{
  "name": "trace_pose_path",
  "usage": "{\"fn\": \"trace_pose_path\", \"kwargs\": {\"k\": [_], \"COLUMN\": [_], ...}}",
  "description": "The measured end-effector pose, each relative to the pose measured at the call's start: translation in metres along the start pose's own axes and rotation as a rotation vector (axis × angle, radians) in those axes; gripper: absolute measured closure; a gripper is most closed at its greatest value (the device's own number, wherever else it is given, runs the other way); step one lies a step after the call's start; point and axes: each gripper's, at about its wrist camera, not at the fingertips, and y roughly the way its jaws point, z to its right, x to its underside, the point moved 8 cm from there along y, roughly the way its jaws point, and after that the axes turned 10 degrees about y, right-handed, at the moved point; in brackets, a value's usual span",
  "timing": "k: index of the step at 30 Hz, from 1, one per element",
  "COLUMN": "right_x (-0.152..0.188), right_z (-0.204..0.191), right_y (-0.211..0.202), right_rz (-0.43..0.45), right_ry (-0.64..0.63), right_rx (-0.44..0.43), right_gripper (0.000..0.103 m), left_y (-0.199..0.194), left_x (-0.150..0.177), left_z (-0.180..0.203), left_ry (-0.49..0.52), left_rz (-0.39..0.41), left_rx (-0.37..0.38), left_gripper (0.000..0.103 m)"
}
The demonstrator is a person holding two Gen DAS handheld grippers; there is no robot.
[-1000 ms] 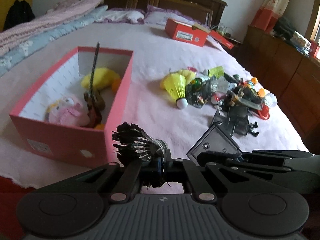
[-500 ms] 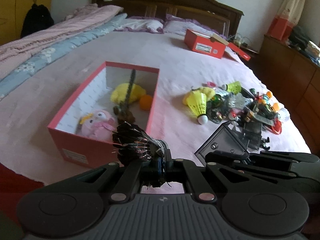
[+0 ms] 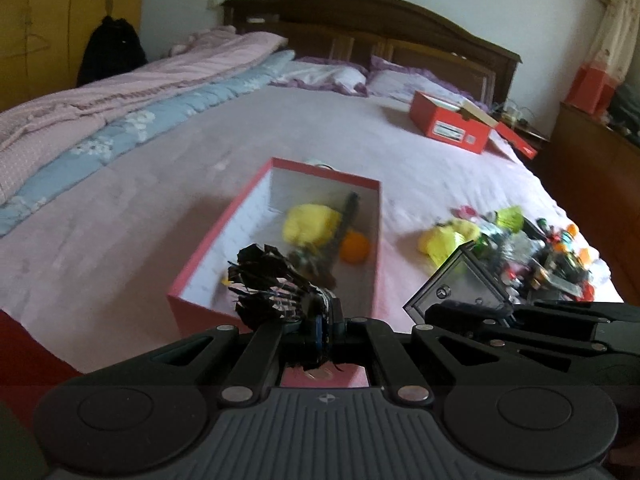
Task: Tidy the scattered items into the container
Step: 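Carry both held items over the pink box with both grippers, then open the left gripper while the right gripper opens, dropping both items into the box, then move both tools back to the heap toward the translucent grey plastic pieces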
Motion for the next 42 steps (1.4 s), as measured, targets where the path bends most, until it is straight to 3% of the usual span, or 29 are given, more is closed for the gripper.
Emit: {"fn": "trace_pose_path", "kwargs": {"k": [9, 17, 20, 23, 28, 34, 42], "right_x": [-0.028, -0.032, -0.038, -0.043, -0.043, -0.019, 0.03], "right_z": [-0.029, -0.026, -0.03, -0.03, -0.02, 0.003, 0.061], "right_y": [0.034, 0.041, 0.048, 0.056, 0.056, 0.036, -0.003], "right_rz": [-0.004, -0.003, -0.003, -0.014, -0.007, -0.015, -0.029], "right_ry": [-0.044, -0.042, -0.037, -0.008, 0.028, 0.066, 0.16], "right_rx": [-0.038, -0.036, -0.039, -0.044, -0.05, -0.027, 0.079], "right_gripper": [0.097, 0.097, 0.097, 0.089, 0.067, 0.067, 0.067], "left_y": [0.019, 0.024, 0.027, 0.03, 0.028, 0.02, 0.015], "left_x": [-0.017, -0.013, -0.012, -0.01, -0.005, -0.001, 0.001], "left_z": [-0.013, -0.023, -0.027, -0.032, -0.034, -0.014, 0.056], "left_ry": [0.006, -0.025, -0.043, -0.061, -0.074, -0.045, 0.054], "left_rz": [0.004, 0.002, -0.006, -0.014, -0.022, -0.014, -0.019], "left_rx": [-0.011, -0.026, -0.035, -0.043, -0.043, 0.011, 0.124], "left_gripper": [0.098, 0.097, 0.088, 0.074, 0.059, 0.048, 0.038]}}
